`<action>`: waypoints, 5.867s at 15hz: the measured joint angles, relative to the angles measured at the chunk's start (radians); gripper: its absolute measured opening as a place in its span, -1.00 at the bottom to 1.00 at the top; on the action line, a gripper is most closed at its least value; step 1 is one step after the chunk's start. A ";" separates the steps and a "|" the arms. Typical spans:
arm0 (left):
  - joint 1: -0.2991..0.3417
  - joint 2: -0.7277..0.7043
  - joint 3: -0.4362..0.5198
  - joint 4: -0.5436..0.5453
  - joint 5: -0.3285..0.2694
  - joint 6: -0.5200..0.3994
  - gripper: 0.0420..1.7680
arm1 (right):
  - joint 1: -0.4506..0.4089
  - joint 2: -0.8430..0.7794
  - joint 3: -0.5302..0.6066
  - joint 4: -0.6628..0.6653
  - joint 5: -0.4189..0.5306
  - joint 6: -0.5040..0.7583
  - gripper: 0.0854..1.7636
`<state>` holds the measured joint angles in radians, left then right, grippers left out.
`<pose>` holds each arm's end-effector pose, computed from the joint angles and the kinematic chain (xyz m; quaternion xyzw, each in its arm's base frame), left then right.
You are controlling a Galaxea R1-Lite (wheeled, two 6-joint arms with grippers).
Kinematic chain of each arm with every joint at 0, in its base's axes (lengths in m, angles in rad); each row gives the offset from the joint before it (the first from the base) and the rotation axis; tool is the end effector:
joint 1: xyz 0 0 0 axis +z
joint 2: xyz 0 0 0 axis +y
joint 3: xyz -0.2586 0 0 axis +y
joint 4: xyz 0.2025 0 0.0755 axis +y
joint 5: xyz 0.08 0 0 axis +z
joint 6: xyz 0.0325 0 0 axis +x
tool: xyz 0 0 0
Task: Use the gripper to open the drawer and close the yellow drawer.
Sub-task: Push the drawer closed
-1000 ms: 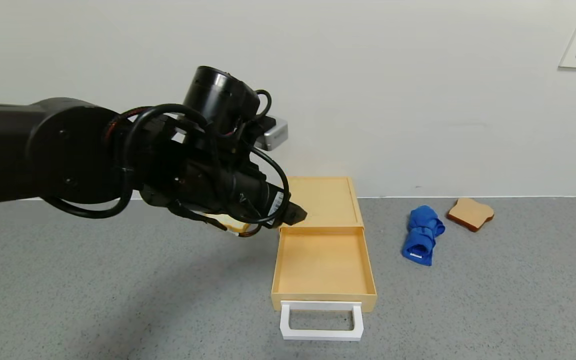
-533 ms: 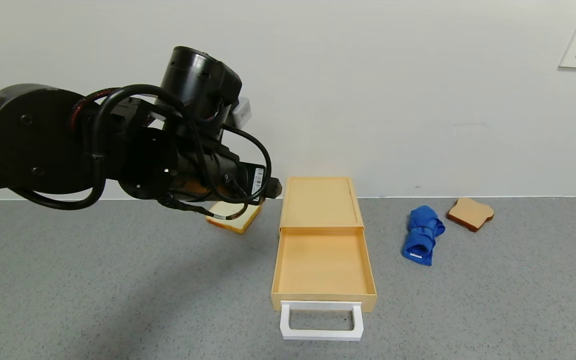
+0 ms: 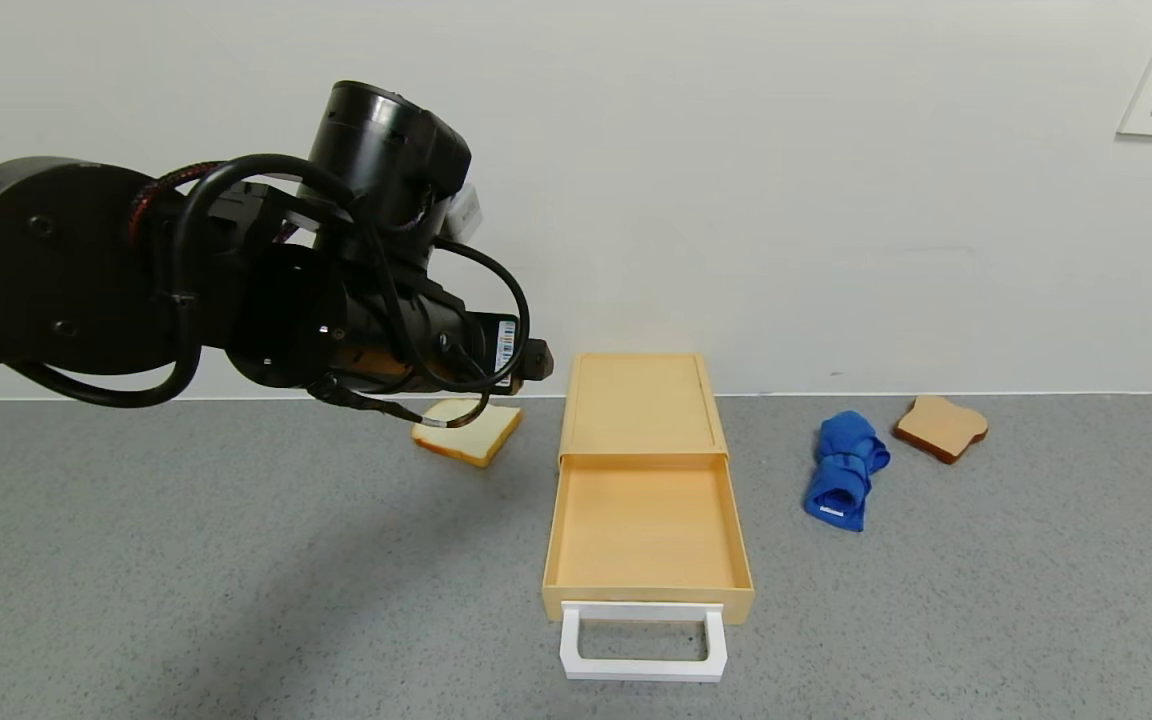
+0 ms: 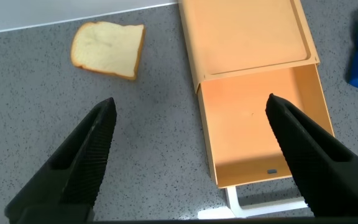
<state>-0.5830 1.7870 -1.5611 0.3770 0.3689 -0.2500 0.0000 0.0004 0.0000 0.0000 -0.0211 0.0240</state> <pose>0.3075 -0.1887 0.2183 0.0166 0.2746 -0.0683 0.9590 0.0564 -0.0007 0.0755 0.0120 0.0001 -0.0106 0.9999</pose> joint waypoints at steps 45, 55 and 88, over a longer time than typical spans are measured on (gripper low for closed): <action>-0.385 0.600 -0.416 0.475 -0.079 -0.631 0.96 | 0.000 0.000 0.000 0.000 0.000 0.000 0.94; -0.384 0.632 -0.416 0.443 -0.062 -0.647 0.96 | 0.000 0.000 0.000 0.000 0.000 0.000 0.94; -0.290 0.668 -0.419 0.168 0.051 -0.383 0.96 | 0.000 0.000 0.000 0.000 0.000 0.000 0.94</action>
<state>-0.8726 2.4549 -1.9800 0.5453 0.4198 -0.6330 0.0000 0.0004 0.0000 0.0000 -0.0211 0.0245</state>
